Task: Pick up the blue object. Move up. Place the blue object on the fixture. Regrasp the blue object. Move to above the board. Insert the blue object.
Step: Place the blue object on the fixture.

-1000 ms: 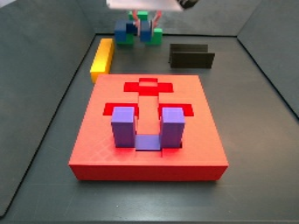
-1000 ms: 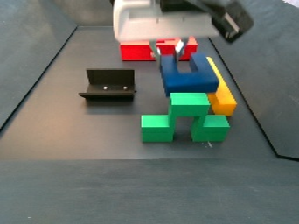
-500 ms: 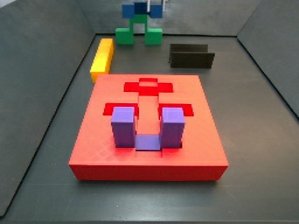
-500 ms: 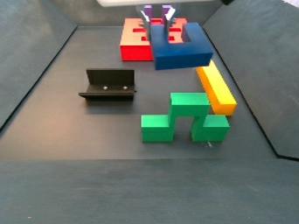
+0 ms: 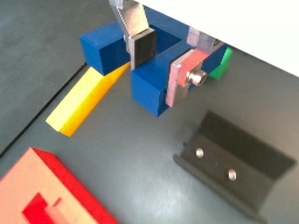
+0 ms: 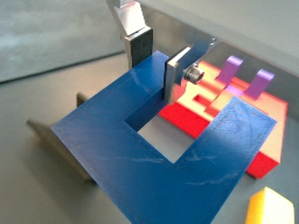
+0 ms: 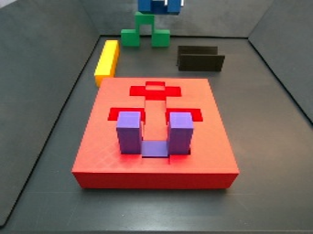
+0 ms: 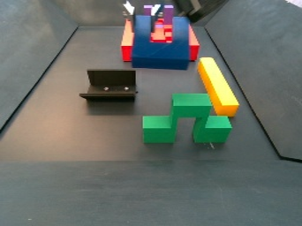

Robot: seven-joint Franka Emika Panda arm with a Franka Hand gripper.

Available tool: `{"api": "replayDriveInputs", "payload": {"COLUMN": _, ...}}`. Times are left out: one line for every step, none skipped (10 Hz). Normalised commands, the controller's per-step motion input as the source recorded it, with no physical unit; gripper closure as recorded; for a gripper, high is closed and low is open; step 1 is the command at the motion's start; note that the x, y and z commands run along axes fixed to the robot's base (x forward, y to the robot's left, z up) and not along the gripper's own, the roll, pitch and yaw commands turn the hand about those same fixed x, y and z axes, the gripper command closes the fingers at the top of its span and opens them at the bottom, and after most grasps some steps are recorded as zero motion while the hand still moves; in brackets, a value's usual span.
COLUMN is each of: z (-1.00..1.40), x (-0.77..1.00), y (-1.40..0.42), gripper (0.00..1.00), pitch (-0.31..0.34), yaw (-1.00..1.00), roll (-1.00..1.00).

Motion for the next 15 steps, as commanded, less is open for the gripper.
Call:
{"api": "replayDriveInputs", "payload": {"z": -0.11, "x": 0.87, "y": 0.04, "gripper": 1.00, "pitch": 0.054, "yaw": -0.34, "roll": -0.61}}
{"api": "replayDriveInputs", "payload": {"z": -0.17, "x": 0.92, "y": 0.02, "gripper": 1.00, "pitch": 0.163, "yaw": -0.23, "roll": -0.51}}
{"api": "replayDriveInputs", "payload": {"z": -0.23, "x": 0.97, "y": 0.00, "gripper": 1.00, "pitch": 0.174, "yaw": -0.15, "roll": -0.44}}
{"api": "replayDriveInputs", "payload": {"z": -0.27, "x": 0.99, "y": 0.00, "gripper": 1.00, "pitch": 0.217, "yaw": -0.05, "roll": -0.39}}
{"api": "replayDriveInputs", "payload": {"z": -0.27, "x": 0.99, "y": 0.00, "gripper": 1.00, "pitch": 0.271, "yaw": 0.00, "roll": -0.33}}
{"api": "replayDriveInputs", "payload": {"z": -0.27, "x": 0.99, "y": 0.00, "gripper": 1.00, "pitch": 0.277, "yaw": 0.00, "roll": -0.34}}
{"api": "replayDriveInputs", "payload": {"z": -0.25, "x": 0.99, "y": 0.00, "gripper": 1.00, "pitch": 0.263, "yaw": 0.02, "roll": -0.34}}
{"api": "replayDriveInputs", "payload": {"z": -0.24, "x": 0.98, "y": 0.00, "gripper": 1.00, "pitch": 0.269, "yaw": 0.03, "roll": -0.33}}
{"api": "replayDriveInputs", "payload": {"z": -0.24, "x": 0.98, "y": 0.00, "gripper": 1.00, "pitch": 0.254, "yaw": 0.04, "roll": -0.33}}
{"api": "replayDriveInputs", "payload": {"z": -0.26, "x": 0.95, "y": 0.00, "gripper": 1.00, "pitch": 0.289, "yaw": 0.04, "roll": -0.34}}
{"api": "replayDriveInputs", "payload": {"z": -0.31, "x": 0.90, "y": 0.00, "gripper": 1.00, "pitch": 0.260, "yaw": 0.09, "roll": -0.37}}
{"api": "replayDriveInputs", "payload": {"z": -0.28, "x": 0.62, "y": 0.01, "gripper": 1.00, "pitch": 0.000, "yaw": 0.23, "roll": -0.67}}
{"api": "replayDriveInputs", "payload": {"z": -0.24, "x": 0.49, "y": 0.00, "gripper": 1.00, "pitch": -0.246, "yaw": 0.29, "roll": -0.60}}
{"api": "replayDriveInputs", "payload": {"z": -0.11, "x": 0.44, "y": -0.06, "gripper": 1.00, "pitch": -0.351, "yaw": 0.19, "roll": -0.65}}
{"api": "replayDriveInputs", "payload": {"z": -0.04, "x": 0.35, "y": 0.00, "gripper": 1.00, "pitch": -0.506, "yaw": 0.09, "roll": -0.75}}
